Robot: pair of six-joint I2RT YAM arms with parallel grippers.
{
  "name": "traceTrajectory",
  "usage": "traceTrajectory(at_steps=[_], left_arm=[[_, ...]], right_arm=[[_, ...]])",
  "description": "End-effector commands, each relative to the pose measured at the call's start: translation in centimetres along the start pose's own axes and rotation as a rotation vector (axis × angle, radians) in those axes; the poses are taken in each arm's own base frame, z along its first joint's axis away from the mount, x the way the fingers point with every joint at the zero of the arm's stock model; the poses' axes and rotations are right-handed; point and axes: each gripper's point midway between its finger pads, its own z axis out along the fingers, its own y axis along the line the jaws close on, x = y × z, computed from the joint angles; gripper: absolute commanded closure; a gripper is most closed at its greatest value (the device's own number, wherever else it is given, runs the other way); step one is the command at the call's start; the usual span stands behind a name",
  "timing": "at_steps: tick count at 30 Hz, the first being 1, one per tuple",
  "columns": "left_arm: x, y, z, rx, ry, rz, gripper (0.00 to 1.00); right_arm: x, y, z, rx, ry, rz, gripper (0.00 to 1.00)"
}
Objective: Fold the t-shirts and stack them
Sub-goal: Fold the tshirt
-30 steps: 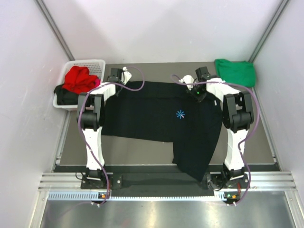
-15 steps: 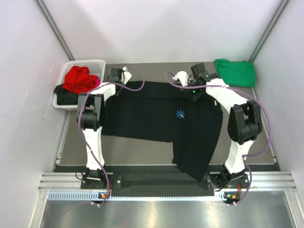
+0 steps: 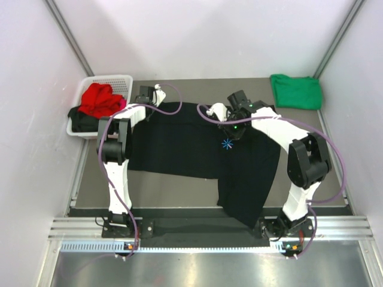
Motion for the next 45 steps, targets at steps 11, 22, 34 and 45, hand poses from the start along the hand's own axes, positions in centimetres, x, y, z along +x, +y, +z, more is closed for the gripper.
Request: traceTrajectory(at_steps=[11, 22, 34, 45], left_arm=[[-1.3, 1.5, -1.5, -0.034, -0.041, -0.010, 1.00], [-1.6, 2.5, -1.4, -0.032, -0.034, -0.036, 1.00], [-2.0, 3.0, 2.0, -0.047, 0.001, -0.045, 1.00], [1.5, 0.5, 5.2, -0.032, 0.103, -0.006, 1.00]], right_arm=[[-3.9, -1.3, -2.2, 0.127, -0.082, 0.029, 0.58], [5.0, -17.8, -3.4, 0.319, -0.068, 0.417, 0.56], [7.8, -23.9, 0.5, 0.358, -0.047, 0.469, 0.57], [13.1, -27.3, 3.6, 0.432, 0.068, 0.516, 0.87]])
